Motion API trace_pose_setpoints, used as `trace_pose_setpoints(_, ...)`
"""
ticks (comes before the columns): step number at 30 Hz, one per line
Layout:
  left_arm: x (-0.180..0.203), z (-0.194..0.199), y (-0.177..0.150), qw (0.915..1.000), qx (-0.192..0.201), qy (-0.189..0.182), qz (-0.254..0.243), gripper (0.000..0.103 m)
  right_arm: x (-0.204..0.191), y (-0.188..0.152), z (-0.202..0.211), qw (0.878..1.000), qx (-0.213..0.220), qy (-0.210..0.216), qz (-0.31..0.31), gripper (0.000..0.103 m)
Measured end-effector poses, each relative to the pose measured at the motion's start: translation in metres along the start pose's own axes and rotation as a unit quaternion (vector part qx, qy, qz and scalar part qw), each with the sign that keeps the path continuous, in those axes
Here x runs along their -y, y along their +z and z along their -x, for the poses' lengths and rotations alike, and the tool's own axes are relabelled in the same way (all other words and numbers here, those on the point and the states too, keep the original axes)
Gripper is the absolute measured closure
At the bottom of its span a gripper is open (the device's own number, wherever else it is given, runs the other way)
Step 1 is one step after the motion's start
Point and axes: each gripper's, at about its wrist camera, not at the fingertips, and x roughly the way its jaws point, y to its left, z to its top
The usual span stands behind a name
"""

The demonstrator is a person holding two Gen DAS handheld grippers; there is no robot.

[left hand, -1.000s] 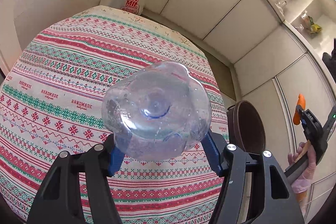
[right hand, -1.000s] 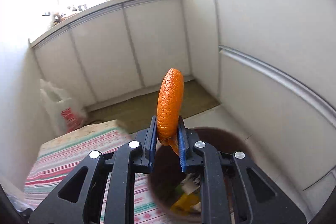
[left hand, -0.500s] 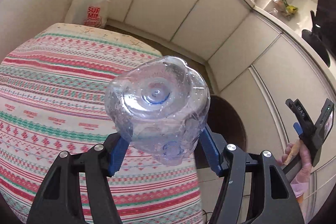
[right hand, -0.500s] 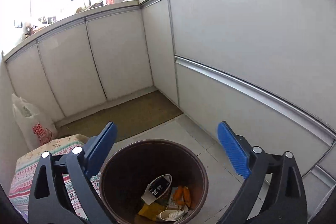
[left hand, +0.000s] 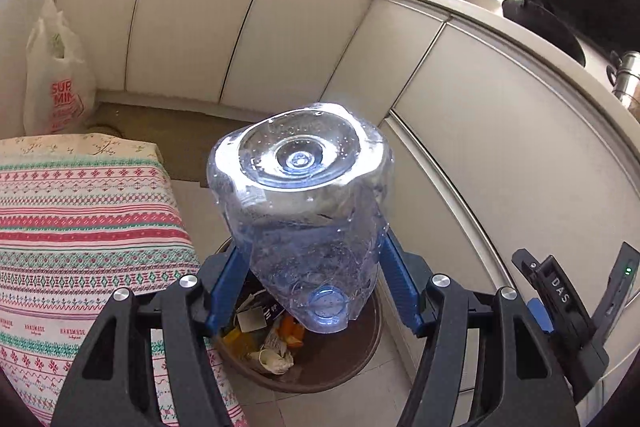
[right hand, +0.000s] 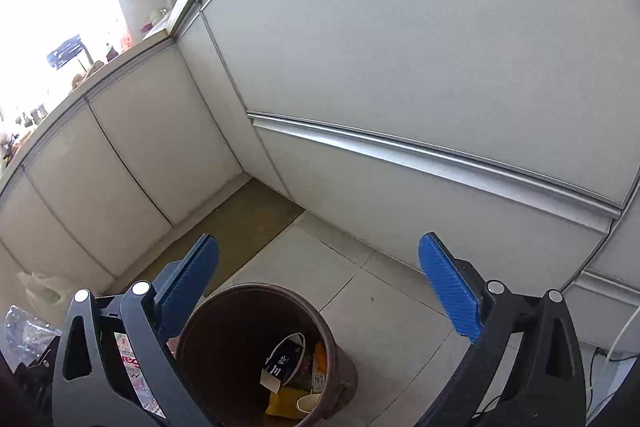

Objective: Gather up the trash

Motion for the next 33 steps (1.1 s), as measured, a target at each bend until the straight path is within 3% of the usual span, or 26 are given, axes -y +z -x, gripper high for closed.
trace_pose_setpoints(3, 0.013, -0.021, 0.003, 0.9996, -0.011, 0.018, -0.020, 0.039, 0.007, 0.002, -0.004, 1.000, -0.007, -0.004, -0.016, 0.007)
trace_pose_setpoints(6, 0.020, -0.033, 0.002, 0.9986, -0.026, 0.031, -0.033, 0.027, 0.009, 0.003, -0.006, 1.000, -0.010, -0.006, -0.024, 0.007)
trace_pose_setpoints(13, 0.015, -0.002, -0.005, 0.9981, -0.007, 0.051, -0.033, 0.011, 0.003, -0.001, 0.012, 1.000, 0.005, -0.014, -0.018, 0.007)
trace_pose_setpoints(17, 0.028, 0.059, -0.015, 0.9915, 0.060, 0.084, -0.078, 0.007, -0.013, -0.009, 0.044, 1.000, 0.017, 0.005, 0.023, 0.007)
trace_pose_setpoints(20, 0.040, 0.120, -0.029, 0.9766, 0.132, 0.114, -0.127, 0.007, -0.024, -0.024, 0.090, 0.995, 0.067, 0.017, 0.074, 0.007)
trace_pose_setpoints(22, 0.041, 0.162, -0.045, 0.9693, 0.173, 0.103, -0.141, 0.007, -0.029, -0.037, 0.125, 0.990, 0.104, 0.008, 0.100, 0.007)
trace_pose_setpoints(24, 0.034, 0.188, -0.057, 0.9721, 0.170, 0.074, -0.143, 0.007, -0.026, -0.054, 0.162, 0.983, 0.149, 0.011, 0.106, 0.007)
trace_pose_setpoints(26, 0.024, 0.204, -0.071, 0.9763, 0.146, 0.070, -0.143, 0.007, -0.020, -0.078, 0.191, 0.979, 0.174, 0.015, 0.102, 0.007)
trace_pose_setpoints(29, 0.003, 0.218, -0.097, 0.9788, 0.137, 0.092, -0.122, 0.007, -0.022, -0.111, 0.206, 0.979, 0.123, 0.058, 0.149, 0.007)
trace_pose_setpoints(33, -0.027, 0.212, -0.127, 0.9799, 0.117, 0.132, -0.094, 0.007, -0.038, -0.147, 0.214, 0.972, 0.116, 0.062, 0.193, 0.007)
